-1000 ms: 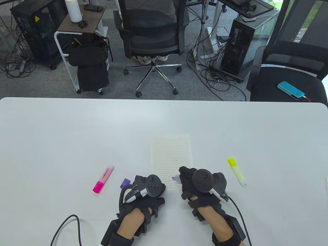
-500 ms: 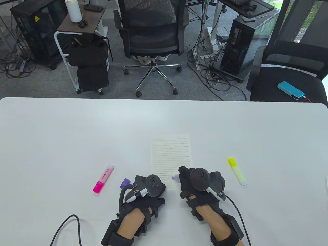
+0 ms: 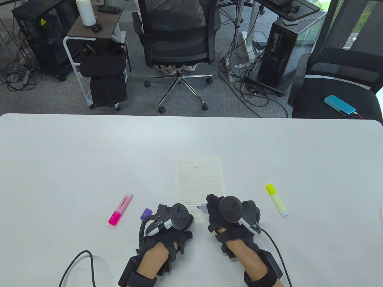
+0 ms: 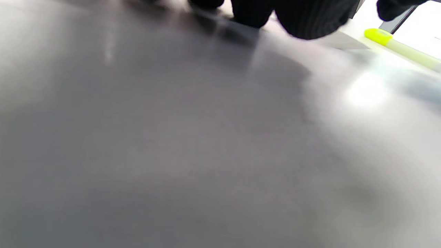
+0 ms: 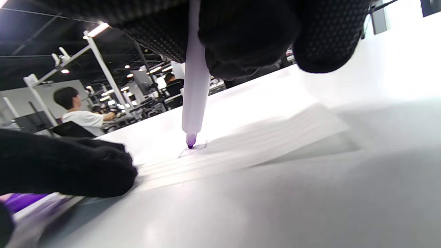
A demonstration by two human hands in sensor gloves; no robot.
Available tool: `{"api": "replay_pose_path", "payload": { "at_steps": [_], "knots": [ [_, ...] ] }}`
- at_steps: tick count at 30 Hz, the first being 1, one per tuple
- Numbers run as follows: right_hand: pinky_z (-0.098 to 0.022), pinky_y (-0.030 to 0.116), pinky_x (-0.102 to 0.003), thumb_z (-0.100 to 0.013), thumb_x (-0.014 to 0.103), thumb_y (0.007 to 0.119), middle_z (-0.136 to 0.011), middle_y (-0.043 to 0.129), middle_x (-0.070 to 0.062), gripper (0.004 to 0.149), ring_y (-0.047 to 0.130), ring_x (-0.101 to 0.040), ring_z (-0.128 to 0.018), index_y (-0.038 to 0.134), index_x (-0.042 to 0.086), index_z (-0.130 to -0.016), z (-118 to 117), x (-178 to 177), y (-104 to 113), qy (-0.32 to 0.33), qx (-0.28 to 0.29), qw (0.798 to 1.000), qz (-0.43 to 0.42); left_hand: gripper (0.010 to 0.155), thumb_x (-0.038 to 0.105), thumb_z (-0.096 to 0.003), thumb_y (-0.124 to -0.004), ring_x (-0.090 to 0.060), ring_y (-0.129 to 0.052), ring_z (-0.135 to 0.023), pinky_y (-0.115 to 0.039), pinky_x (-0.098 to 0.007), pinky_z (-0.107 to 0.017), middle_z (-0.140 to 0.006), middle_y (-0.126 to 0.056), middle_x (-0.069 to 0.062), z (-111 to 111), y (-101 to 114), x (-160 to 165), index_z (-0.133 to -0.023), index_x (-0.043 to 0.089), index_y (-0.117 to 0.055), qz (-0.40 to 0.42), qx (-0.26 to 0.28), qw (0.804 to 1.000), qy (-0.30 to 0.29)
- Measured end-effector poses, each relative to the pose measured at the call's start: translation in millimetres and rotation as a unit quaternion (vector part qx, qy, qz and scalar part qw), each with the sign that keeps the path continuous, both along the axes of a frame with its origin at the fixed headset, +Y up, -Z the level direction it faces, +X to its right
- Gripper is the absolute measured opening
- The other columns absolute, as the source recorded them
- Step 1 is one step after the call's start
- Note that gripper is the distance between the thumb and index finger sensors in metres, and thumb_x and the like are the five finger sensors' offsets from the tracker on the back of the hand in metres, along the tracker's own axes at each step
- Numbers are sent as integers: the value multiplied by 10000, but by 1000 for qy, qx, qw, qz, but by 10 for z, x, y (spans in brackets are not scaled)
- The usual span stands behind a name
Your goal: Apply highlighter ink on paper
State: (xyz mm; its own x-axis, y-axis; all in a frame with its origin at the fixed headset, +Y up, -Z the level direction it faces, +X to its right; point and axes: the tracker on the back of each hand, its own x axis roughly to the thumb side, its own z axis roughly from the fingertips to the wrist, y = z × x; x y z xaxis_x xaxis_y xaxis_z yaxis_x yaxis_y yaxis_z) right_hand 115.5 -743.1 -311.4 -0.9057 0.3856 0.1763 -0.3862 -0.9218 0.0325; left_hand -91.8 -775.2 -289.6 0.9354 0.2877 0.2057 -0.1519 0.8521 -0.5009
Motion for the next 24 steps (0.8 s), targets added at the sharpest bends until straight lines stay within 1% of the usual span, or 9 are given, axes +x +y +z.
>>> {"api": "replay_pose_path", "payload": {
  "at_steps": [2, 6, 12, 14, 16, 19, 21, 24],
  "knots": [
    [-515, 780, -535, -622, 319, 774, -705, 896, -203, 380, 909, -234, -348, 786, 156, -965, -6, 18, 4, -3, -1, 1000, 3, 658, 513, -446, -699, -411, -316, -1068, -302, -679, -711, -1159, -350, 43, 0, 0, 2, -1058, 363, -509, -1, 0, 1000, 0],
    [-529, 770, -540, -628, 324, 767, -733, 886, -197, 387, 912, -243, -377, 769, 166, -981, -12, -8, -50, 17, -7, 1000, -23, 659, 512, -447, -699, -413, -314, -1067, -301, -679, -712, -1159, -347, 41, -1, -2, 3, -1059, 360, -507, -2, -1, 1000, 0],
    [-516, 774, -541, -623, 320, 770, -709, 896, -203, 380, 910, -242, -353, 783, 158, -967, -13, 36, -12, -8, -6, 1000, -3, 660, 513, -447, -700, -409, -309, -1069, -301, -679, -711, -1160, -342, 44, -2, -5, 2, -1059, 364, -504, 0, -3, 1000, 0],
    [-521, 772, -540, -623, 321, 772, -711, 894, -200, 381, 910, -242, -358, 781, 159, -968, -6, 25, -14, -2, -1, 1000, -10, 662, 513, -446, -700, -410, -308, -1068, -301, -679, -711, -1159, -342, 42, -3, -5, 2, -1060, 362, -502, -1, -3, 1000, 0],
    [-532, 766, -541, -629, 328, 763, -735, 885, -194, 386, 912, -246, -379, 768, 170, -980, -11, -8, -48, 19, -6, 1000, -16, 661, 512, -447, -700, -410, -311, -1067, -302, -679, -711, -1159, -342, 43, -4, -5, 2, -1059, 362, -503, -2, -4, 1000, 0],
    [-525, 768, -544, -627, 326, 762, -728, 890, -202, 387, 912, -248, -371, 770, 166, -979, -16, -7, -40, 2, -9, 1000, 1, 662, 513, -446, -700, -409, -308, -1068, -300, -679, -712, -1159, -339, 45, -4, -8, -1, -1060, 364, -501, -1, -4, 1000, 0],
    [-514, 773, -542, -624, 321, 767, -709, 897, -205, 381, 910, -245, -353, 781, 157, -967, -16, 26, -20, -14, -9, 1000, -2, 662, 512, -446, -701, -409, -308, -1068, -301, -679, -712, -1159, -341, 46, -4, -9, -2, -1060, 363, -503, 0, -5, 1000, 0],
    [-519, 769, -543, -624, 322, 767, -711, 894, -201, 382, 909, -246, -358, 780, 154, -967, -14, 30, -22, -11, -6, 1000, -7, 663, 512, -446, -701, -410, -307, -1068, -302, -679, -712, -1159, -339, 44, -5, -8, 0, -1060, 362, -501, -1, -5, 1000, 0]
  ]
}}
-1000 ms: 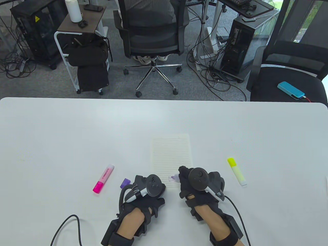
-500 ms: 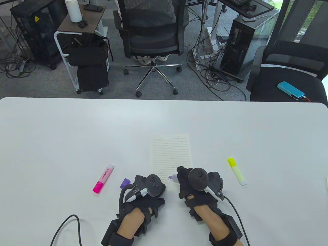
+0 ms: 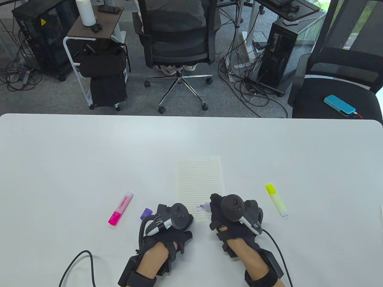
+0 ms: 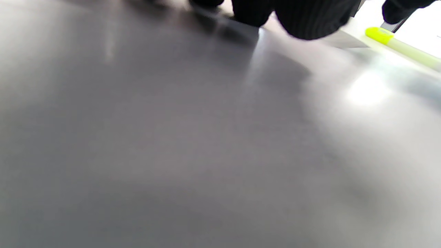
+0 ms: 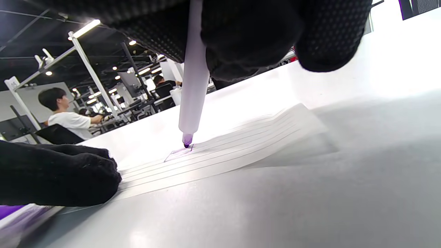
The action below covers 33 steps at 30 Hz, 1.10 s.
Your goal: Apply highlighter ink on paper
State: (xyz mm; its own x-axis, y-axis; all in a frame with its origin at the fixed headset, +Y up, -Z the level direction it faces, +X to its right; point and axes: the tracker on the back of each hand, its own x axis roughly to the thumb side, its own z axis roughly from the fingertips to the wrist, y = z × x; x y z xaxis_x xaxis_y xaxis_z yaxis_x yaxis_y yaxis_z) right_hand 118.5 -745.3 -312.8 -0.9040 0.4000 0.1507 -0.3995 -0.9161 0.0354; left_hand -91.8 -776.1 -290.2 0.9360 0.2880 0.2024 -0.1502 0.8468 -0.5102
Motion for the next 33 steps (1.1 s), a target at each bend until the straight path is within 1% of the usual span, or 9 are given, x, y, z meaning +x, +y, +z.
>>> {"api": "replay_pose_path", "payload": {
  "at_steps": [2, 5, 8, 11, 13, 19, 25, 29, 33],
  "knots": [
    [-527, 768, -541, -627, 328, 763, -728, 890, -193, 384, 912, -246, -374, 773, 165, -975, -3, -36, -27, 22, 0, 1000, -6, 663, 513, -445, -701, -410, -308, -1068, -303, -678, -712, -1159, -338, 43, 0, 0, 0, -1060, 363, -501, -1, 0, 1000, -1],
    [-520, 771, -541, -626, 329, 764, -716, 897, -197, 384, 912, -244, -363, 776, 163, -972, -3, -45, -23, 16, -1, 1000, 1, 663, 512, -446, -701, -408, -306, -1068, -303, -678, -712, -1159, -337, 45, 0, -2, -2, -1060, 364, -499, 0, -1, 1000, 0],
    [-509, 776, -540, -621, 322, 770, -693, 904, -202, 380, 909, -242, -342, 788, 149, -960, 0, 6, 16, -11, 0, 1000, 12, 663, 513, -447, -700, -408, -306, -1068, -304, -677, -713, -1158, -335, 46, -1, -3, -1, -1060, 363, -499, 1, -1, 1000, 0],
    [-513, 776, -536, -621, 326, 773, -695, 903, -195, 381, 910, -238, -344, 788, 151, -960, 8, -6, 19, -2, 8, 1000, 6, 663, 512, -446, -701, -410, -306, -1067, -305, -677, -713, -1158, -336, 44, -2, -3, -1, -1060, 363, -499, 0, -2, 1000, 0],
    [-521, 771, -537, -625, 331, 769, -707, 899, -191, 384, 910, -239, -359, 780, 158, -968, 1, -33, -10, 19, -5, 1000, -9, 663, 513, -446, -701, -410, -305, -1068, -305, -677, -713, -1158, -336, 43, -3, -3, -1, -1060, 364, -498, 1, -2, 1000, 0],
    [-509, 776, -538, -622, 325, 773, -689, 906, -199, 382, 909, -240, -340, 789, 145, -959, 4, -10, 16, -5, -3, 1000, 8, 665, 514, -446, -700, -408, -304, -1067, -307, -677, -713, -1158, -331, 46, -3, -6, -3, -1061, 363, -497, 3, -3, 1000, 0],
    [-520, 772, -537, -624, 331, 771, -703, 901, -190, 381, 908, -238, -355, 786, 158, -964, -5, -35, -22, 26, 0, 1000, -18, 664, 513, -447, -700, -409, -303, -1067, -308, -676, -714, -1158, -330, 44, -4, -8, -5, -1061, 363, -496, 2, -3, 1000, 0],
    [-506, 782, -537, -613, 323, 788, -670, 918, -196, 376, 911, -241, -325, 808, 143, -942, 7, -28, 29, 31, -28, 999, -20, 663, 512, -446, -700, -409, -304, -1067, -306, -677, -713, -1158, -332, 45, -6, -10, -7, -1060, 362, -498, 4, -4, 1000, 0],
    [-518, 775, -539, -617, 326, 782, -689, 909, -191, 378, 910, -243, -345, 802, 150, -951, 1, -45, 13, 27, -10, 999, -17, 664, 512, -446, -701, -409, -305, -1067, -309, -676, -714, -1158, -332, 45, -7, -9, -5, -1060, 362, -497, 2, -4, 1000, 0]
  ]
}}
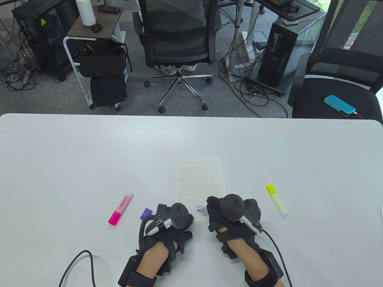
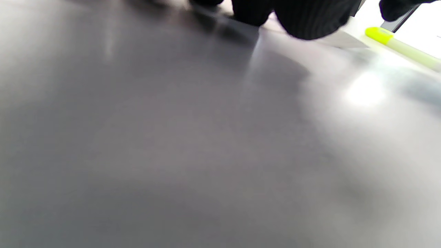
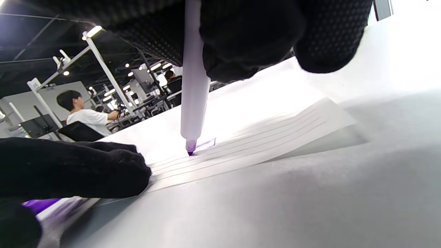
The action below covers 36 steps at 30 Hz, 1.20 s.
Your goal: Apply highlighter ink on paper
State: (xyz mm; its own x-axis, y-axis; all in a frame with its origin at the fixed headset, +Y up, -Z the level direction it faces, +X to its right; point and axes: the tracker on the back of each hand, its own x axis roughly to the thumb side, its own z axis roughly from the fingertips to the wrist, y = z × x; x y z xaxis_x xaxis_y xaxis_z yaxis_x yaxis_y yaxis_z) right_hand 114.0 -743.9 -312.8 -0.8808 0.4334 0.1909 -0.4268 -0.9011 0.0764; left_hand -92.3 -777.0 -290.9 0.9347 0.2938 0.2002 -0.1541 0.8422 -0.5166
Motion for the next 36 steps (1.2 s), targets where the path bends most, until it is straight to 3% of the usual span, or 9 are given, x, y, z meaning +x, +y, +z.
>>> {"api": "replay_pose_path", "payload": {
  "at_steps": [7, 12, 18, 23, 29, 33, 36],
  "knots": [
    [-508, 781, -540, -614, 321, 784, -673, 915, -198, 375, 912, -245, -328, 807, 142, -943, -6, 18, 12, 3, -18, 1000, -3, 664, 512, -446, -701, -407, -303, -1067, -309, -676, -713, -1157, -332, 46, -1, -2, -2, -1060, 362, -498, 2, -1, 1000, 1],
    [-525, 770, -539, -626, 331, 761, -712, 895, -192, 381, 909, -242, -366, 778, 167, -970, -16, -14, -35, -2, 13, 1000, 12, 663, 511, -446, -701, -409, -304, -1067, -309, -676, -714, -1158, -330, 45, -1, -2, 0, -1059, 363, -497, 1, -1, 1000, 1],
    [-500, 785, -540, -615, 322, 782, -661, 920, -196, 377, 912, -241, -319, 808, 134, -941, -20, 35, 10, 3, -22, 1000, -5, 663, 512, -447, -700, -408, -302, -1067, -309, -676, -714, -1157, -330, 45, -1, -2, -2, -1060, 363, -498, 3, -2, 1000, 2],
    [-517, 775, -537, -626, 332, 760, -694, 900, -190, 383, 909, -238, -351, 782, 152, -964, -30, 0, -36, -4, 1, 1000, 3, 663, 511, -446, -701, -410, -303, -1066, -310, -676, -714, -1158, -329, 45, -1, -1, -2, -1059, 361, -498, 1, -2, 1000, 1],
    [-498, 786, -538, -617, 322, 777, -658, 917, -195, 377, 910, -240, -317, 805, 131, -941, -29, 14, 0, 0, -28, 1000, -8, 663, 512, -446, -701, -409, -303, -1066, -311, -675, -714, -1157, -330, 45, -2, -2, -2, -1059, 362, -498, 3, -3, 1000, 1],
    [-516, 775, -539, -627, 329, 761, -693, 900, -191, 380, 908, -241, -351, 784, 152, -963, -32, -7, -38, -8, 3, 1000, 4, 663, 510, -446, -702, -411, -303, -1065, -312, -675, -714, -1157, -329, 44, -2, -1, 0, -1059, 360, -498, 2, -3, 1000, 1],
    [-516, 773, -540, -629, 329, 757, -696, 898, -194, 381, 908, -241, -352, 779, 154, -966, -40, 10, -42, -6, -7, 1000, 1, 662, 512, -446, -701, -410, -302, -1066, -311, -675, -714, -1158, -327, 47, 0, -1, -1, -1059, 362, -497, 3, -2, 1000, 2]
  ]
}}
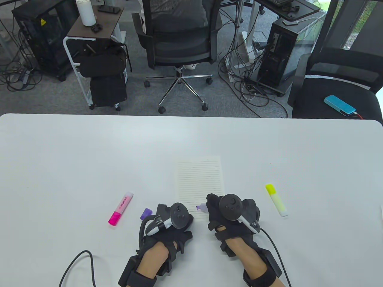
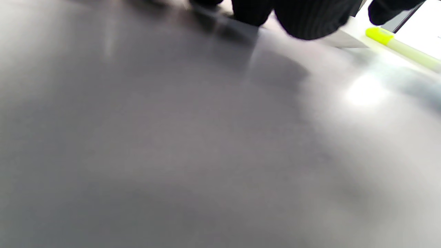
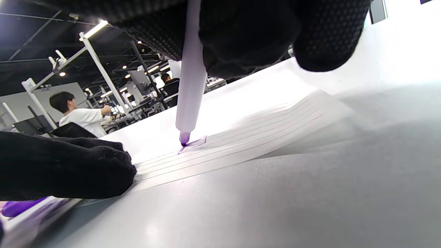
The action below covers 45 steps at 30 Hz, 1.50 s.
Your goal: Apply highlighter ink on paper
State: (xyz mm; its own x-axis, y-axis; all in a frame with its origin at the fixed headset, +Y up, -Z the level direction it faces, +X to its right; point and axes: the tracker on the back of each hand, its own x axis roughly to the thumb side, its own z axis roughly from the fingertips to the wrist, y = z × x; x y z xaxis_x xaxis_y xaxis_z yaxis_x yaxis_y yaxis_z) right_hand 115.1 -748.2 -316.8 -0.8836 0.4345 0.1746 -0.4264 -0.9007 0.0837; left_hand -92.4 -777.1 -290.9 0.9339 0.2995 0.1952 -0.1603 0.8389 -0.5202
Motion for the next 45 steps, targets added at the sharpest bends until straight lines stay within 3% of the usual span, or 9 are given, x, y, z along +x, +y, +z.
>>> {"api": "replay_pose_path", "payload": {
  "at_steps": [3, 8, 14, 19, 24, 29, 33, 39, 45],
  "knots": [
    [-497, 786, -539, -616, 322, 778, -655, 919, -196, 376, 911, -242, -316, 807, 130, -938, 7, 23, 42, 2, -21, 1000, -5, 662, 512, -446, -701, -409, -302, -1066, -311, -675, -714, -1158, -327, 46, -2, 0, 0, -1059, 362, -498, 1, -1, 1000, 0],
    [-512, 775, -540, -626, 330, 757, -689, 900, -193, 380, 907, -241, -346, 784, 151, -960, 2, 4, 3, -6, 8, 1000, 9, 662, 511, -446, -702, -411, -301, -1066, -311, -675, -714, -1157, -326, 45, -1, 0, 0, -1059, 362, -497, 0, -1, 1000, 0],
    [-494, 787, -538, -616, 320, 774, -656, 918, -196, 375, 911, -241, -314, 807, 132, -939, 10, 22, 42, 3, -25, 1000, 1, 662, 511, -446, -701, -409, -301, -1066, -311, -675, -714, -1157, -328, 48, -3, -1, -2, -1059, 361, -499, 2, -2, 1000, 0],
    [-509, 778, -538, -625, 330, 756, -688, 902, -192, 379, 909, -239, -344, 786, 153, -959, 2, 15, -2, -7, 7, 1000, 12, 663, 511, -446, -701, -409, -299, -1066, -310, -674, -715, -1157, -327, 46, -5, -4, -2, -1059, 361, -498, 1, -2, 1000, 0],
    [-495, 788, -538, -615, 321, 777, -656, 921, -197, 377, 912, -244, -314, 809, 130, -938, 3, 36, 45, 2, -27, 1000, 4, 661, 512, -447, -700, -409, -300, -1066, -311, -675, -714, -1157, -325, 47, -8, -5, -2, -1059, 362, -499, 2, -2, 1000, 0],
    [-511, 777, -538, -626, 332, 755, -691, 902, -192, 380, 910, -242, -347, 783, 156, -962, -5, 33, 1, -9, 11, 1000, 19, 662, 512, -446, -700, -407, -299, -1066, -311, -674, -715, -1157, -326, 47, -7, -7, -3, -1059, 363, -497, 2, -2, 1000, 0],
    [-495, 788, -538, -617, 323, 773, -659, 919, -195, 376, 913, -244, -317, 805, 134, -941, -2, 58, 36, -1, -27, 1000, 5, 661, 511, -447, -700, -408, -300, -1066, -311, -674, -714, -1157, -326, 49, -9, -7, -5, -1058, 362, -499, 3, -3, 1000, 0],
    [-509, 777, -539, -626, 330, 755, -689, 903, -194, 382, 911, -244, -346, 783, 148, -962, 0, 45, -3, -11, 7, 1000, 19, 662, 512, -446, -700, -408, -298, -1066, -310, -675, -714, -1157, -324, 46, -8, -9, -5, -1059, 362, -497, 3, -3, 1000, 0],
    [-489, 792, -535, -617, 325, 773, -649, 925, -193, 379, 915, -242, -307, 807, 128, -939, 11, 27, 24, 4, -29, 1000, 10, 662, 511, -447, -700, -407, -298, -1066, -310, -675, -714, -1157, -324, 48, -9, -9, -7, -1059, 360, -498, 4, -3, 1000, 0]
  ]
}}
